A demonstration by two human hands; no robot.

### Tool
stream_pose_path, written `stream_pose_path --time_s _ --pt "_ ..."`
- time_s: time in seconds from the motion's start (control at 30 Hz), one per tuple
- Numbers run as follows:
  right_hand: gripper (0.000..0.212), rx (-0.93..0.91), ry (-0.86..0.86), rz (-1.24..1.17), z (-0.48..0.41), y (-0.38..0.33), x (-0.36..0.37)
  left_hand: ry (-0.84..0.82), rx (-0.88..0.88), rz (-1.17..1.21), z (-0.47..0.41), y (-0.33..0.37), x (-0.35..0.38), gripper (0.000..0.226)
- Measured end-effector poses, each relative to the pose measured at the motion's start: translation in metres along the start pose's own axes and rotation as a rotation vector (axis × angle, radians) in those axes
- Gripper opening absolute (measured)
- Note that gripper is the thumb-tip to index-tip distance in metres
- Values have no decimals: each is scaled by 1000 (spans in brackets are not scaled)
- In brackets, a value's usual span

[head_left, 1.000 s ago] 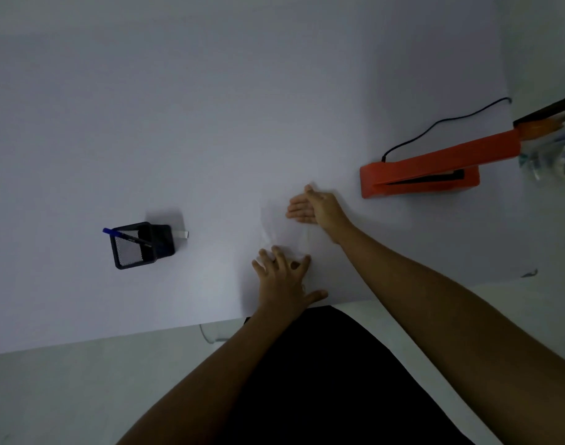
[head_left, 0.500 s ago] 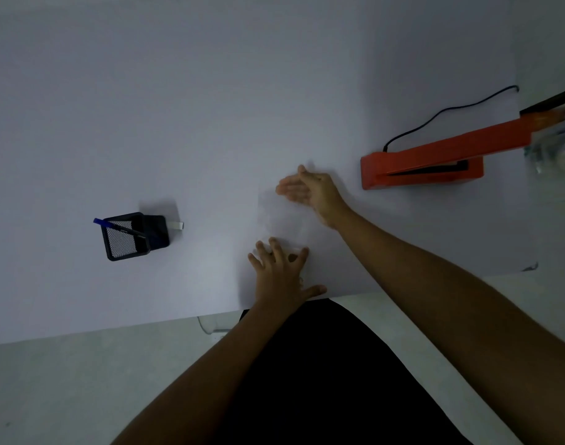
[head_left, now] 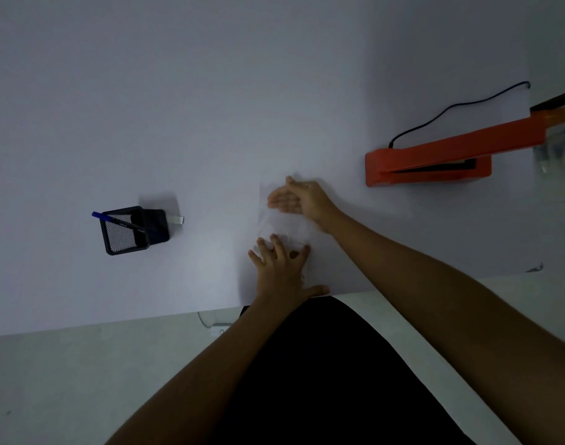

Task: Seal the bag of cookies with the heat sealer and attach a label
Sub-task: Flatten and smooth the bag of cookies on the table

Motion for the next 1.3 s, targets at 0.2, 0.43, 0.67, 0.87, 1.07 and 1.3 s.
stream_pose_path --time_s 0.2,0.43,0.67,0.87,1.07,1.3 --pt "54 -96 62 -30 -22 -42 -14 -32 -4 15 -2 0 -3 109" --pt "53 -171 104 -100 -27 -59 -14 -47 -6 12 -1 0 -3 110" --pt "54 63 -216 44 7 14 25 -51 9 23 -2 0 -2 111" --pt "53 76 -194 65 -1 18 24 -56 4 8 0 1 -4 114" --pt "52 -17 -97 30 -28 -34 9 -58 5 -2 -1 0 -5 111" --pt "50 -127 2 -14 -41 -63 6 -63 -8 10 -2 0 -5 110"
Point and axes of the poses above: each hand's wrist, its own z-axis away from the middle knuckle, its own x-axis out of the palm, y = z × x, the point moved 2 cm from there along -z, towards the middle knuckle, and after that the axes turned 10 degrees about x, right-handed, at the moved point
